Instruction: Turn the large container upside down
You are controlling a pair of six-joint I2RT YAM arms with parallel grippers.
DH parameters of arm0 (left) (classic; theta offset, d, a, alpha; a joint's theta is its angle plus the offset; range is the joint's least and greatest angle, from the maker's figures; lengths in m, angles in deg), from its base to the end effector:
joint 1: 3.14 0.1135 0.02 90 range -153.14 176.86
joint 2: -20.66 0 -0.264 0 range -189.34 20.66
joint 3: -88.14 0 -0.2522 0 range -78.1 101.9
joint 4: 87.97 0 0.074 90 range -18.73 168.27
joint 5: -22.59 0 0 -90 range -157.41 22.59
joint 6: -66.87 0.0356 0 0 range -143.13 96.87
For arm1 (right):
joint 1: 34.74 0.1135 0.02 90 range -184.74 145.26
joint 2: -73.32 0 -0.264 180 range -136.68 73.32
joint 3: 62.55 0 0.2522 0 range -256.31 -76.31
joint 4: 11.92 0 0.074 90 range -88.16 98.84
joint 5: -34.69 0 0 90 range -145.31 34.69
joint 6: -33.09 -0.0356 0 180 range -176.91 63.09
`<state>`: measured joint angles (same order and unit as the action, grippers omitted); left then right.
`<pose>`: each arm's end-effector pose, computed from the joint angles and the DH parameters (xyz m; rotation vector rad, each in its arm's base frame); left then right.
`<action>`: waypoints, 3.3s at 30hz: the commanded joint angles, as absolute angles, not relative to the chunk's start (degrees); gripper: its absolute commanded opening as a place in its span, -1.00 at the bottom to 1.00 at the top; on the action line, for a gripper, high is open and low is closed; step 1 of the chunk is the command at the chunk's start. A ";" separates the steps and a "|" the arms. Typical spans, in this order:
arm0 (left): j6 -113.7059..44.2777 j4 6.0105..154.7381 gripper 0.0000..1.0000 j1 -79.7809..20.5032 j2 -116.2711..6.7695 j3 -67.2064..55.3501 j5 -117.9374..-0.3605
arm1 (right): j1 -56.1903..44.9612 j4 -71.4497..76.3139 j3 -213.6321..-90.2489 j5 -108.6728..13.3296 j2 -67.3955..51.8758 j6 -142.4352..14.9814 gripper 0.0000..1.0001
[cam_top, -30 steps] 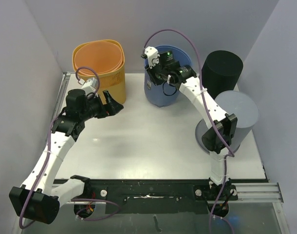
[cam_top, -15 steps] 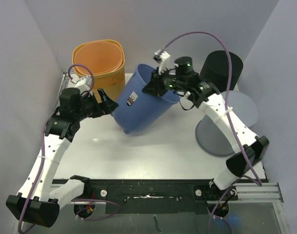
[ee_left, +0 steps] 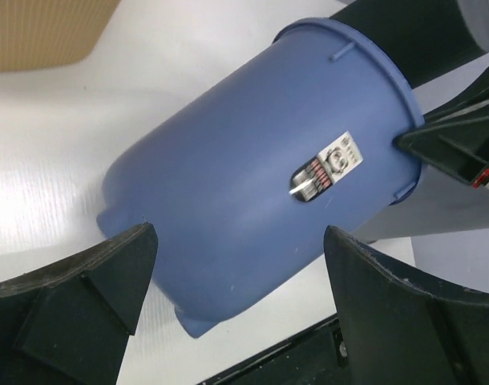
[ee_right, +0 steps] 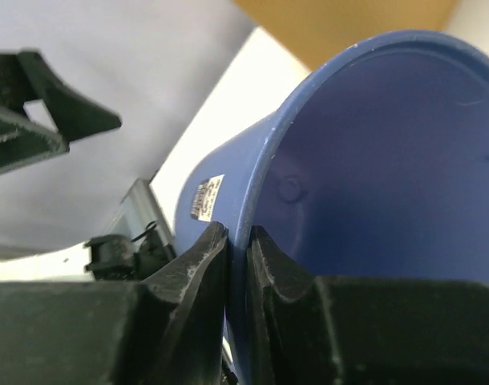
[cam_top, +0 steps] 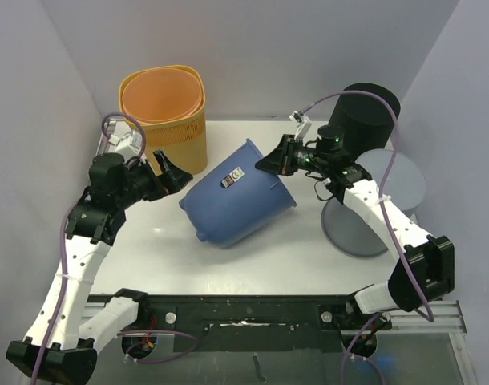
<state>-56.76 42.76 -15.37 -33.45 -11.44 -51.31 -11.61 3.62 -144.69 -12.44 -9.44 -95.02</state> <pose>0.1845 -0.0501 0.3970 -0.1904 2.0337 -0.7897 0.2986 0.1539 0.3448 -0.3152 2.0023 1.4009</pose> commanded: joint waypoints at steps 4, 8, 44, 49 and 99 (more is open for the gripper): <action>-66.29 57.18 0.69 -15.00 -32.44 -23.39 -47.73 | -14.74 15.09 -141.64 -25.81 -9.04 -87.03 -0.39; -64.04 53.46 0.70 -14.98 -33.02 -22.23 -50.31 | -12.46 20.80 -144.39 -31.33 -10.80 -84.01 -0.01; -69.02 56.54 0.70 -14.98 -32.05 -30.15 -38.39 | -6.21 32.58 -153.02 -56.61 -3.22 -80.40 -0.35; -68.89 55.99 0.70 -14.83 -32.22 -29.90 -40.30 | -6.26 32.90 -152.41 -55.75 -3.20 -80.12 -0.49; -90.63 93.04 0.70 -9.84 -38.66 -46.63 -40.07 | -5.03 33.27 -144.67 -53.66 -4.56 -78.07 -1.00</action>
<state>-87.93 84.25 -10.78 -38.92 -46.90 -40.45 -5.40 28.23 -147.31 -53.55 -4.11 -79.63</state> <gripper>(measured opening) 0.851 0.168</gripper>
